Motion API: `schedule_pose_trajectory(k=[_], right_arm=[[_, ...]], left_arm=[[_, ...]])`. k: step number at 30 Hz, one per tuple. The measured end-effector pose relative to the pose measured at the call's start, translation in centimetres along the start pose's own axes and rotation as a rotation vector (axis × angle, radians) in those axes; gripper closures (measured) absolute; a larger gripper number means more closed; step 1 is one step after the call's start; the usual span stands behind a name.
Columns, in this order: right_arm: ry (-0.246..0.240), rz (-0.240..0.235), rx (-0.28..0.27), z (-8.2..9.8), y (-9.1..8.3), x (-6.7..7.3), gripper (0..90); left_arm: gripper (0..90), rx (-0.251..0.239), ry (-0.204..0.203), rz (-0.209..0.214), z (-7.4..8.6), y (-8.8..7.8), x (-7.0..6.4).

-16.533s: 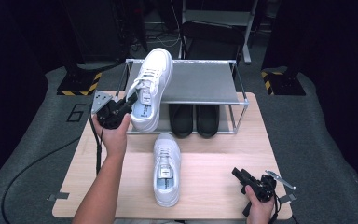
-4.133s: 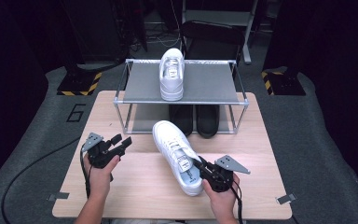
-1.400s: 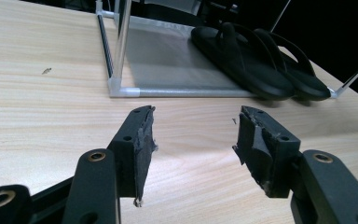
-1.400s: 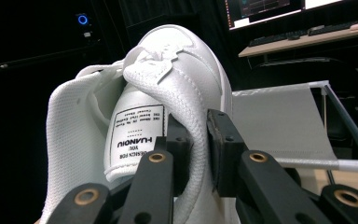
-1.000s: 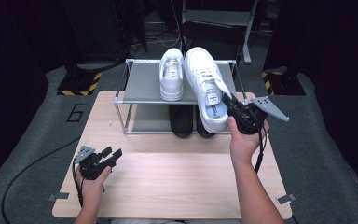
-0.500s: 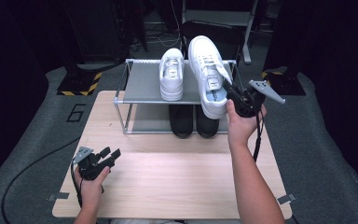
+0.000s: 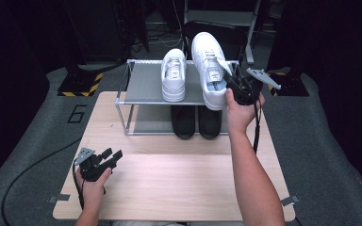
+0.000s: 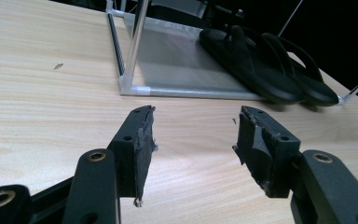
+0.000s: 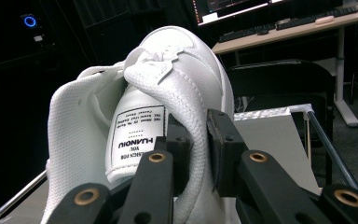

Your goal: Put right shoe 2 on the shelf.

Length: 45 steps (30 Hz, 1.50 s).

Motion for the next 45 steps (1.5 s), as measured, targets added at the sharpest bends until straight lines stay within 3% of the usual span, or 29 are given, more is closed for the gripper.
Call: schedule_pose_trajectory(k=[9, 21, 29, 45], right_arm=[[0.001, 0.028, 0.021, -0.9, 2.2, -0.2, 79.6], [0.013, 0.057, 0.061, -0.7, 4.5, -0.4, 79.6], [0.029, 0.043, 0.073, -0.8, 5.4, -0.1, 79.5], [0.069, 0.061, 0.110, -0.2, 7.3, -0.6, 79.4]], left_arm=[[45.6, -0.009, -0.009, -0.006, -0.1, 0.0, 0.3], [45.6, -0.024, -0.017, -0.011, -0.2, -0.3, 0.4], [45.6, -0.026, -0.020, -0.017, 0.0, -0.5, 0.7], [45.5, -0.018, -0.017, -0.021, 0.1, -0.6, 1.0]])
Point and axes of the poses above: each handheld gripper's, and its own axes: y roughly forward along the jaws, z roughly out of its underside, x roughly to its left, the point moved 5 cm from there along y, roughly forward along the jaws, and after that the axes turned 6 degrees about x, right-handed, at the moved point
